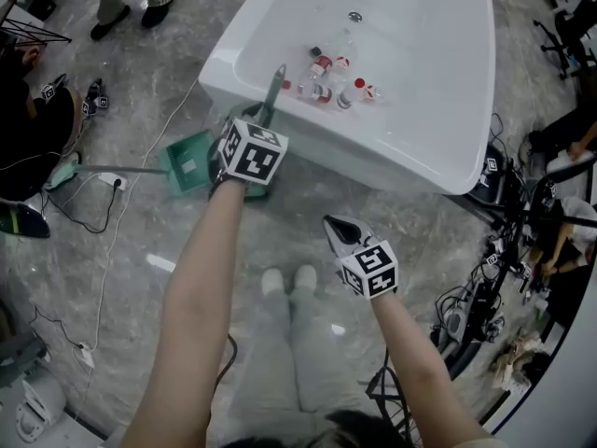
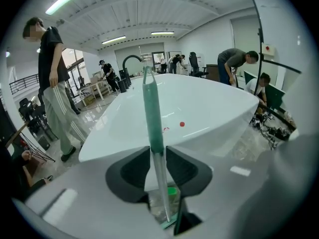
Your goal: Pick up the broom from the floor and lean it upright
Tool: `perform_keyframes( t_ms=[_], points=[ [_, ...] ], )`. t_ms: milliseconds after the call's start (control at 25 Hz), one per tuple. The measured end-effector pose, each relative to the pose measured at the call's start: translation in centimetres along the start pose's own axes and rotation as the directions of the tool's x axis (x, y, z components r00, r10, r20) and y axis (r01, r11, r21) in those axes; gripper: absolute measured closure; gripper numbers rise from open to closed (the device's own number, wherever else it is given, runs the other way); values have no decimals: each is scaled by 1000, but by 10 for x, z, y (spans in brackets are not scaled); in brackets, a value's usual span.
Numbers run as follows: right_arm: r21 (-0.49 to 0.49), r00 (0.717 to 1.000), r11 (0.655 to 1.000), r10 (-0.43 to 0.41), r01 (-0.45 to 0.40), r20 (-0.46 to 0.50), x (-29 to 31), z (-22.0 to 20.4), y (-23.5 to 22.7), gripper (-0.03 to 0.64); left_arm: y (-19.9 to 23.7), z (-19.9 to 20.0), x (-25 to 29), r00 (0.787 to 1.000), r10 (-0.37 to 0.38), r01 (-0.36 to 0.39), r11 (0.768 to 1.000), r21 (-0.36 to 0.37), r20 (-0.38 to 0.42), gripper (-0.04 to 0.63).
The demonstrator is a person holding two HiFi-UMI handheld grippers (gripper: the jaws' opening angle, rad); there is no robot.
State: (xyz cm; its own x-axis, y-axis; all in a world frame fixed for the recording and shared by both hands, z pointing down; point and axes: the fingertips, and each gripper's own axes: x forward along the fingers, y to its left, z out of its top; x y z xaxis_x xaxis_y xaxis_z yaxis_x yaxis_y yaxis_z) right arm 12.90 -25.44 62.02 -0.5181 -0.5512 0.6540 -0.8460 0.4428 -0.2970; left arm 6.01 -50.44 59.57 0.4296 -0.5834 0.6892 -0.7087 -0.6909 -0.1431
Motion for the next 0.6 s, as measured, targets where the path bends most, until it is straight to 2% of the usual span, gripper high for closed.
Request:
perform_keyframes(
  t_ms=[200,520,600],
  points=[
    [-12,1000,1000,-3,3,17,-10,16,3,615,-4,6,-17,1000,-2,2,1000,22,0,499],
    [-72,996,997,6,0,89,-37,78,24,615,-12,14,-71,1000,-19,19,999,35,4,504],
    [-86,993,996,4,6,121,-46,97,28,615,-15,16,-85,1000,-19,18,999,37,16,557]
  ],
)
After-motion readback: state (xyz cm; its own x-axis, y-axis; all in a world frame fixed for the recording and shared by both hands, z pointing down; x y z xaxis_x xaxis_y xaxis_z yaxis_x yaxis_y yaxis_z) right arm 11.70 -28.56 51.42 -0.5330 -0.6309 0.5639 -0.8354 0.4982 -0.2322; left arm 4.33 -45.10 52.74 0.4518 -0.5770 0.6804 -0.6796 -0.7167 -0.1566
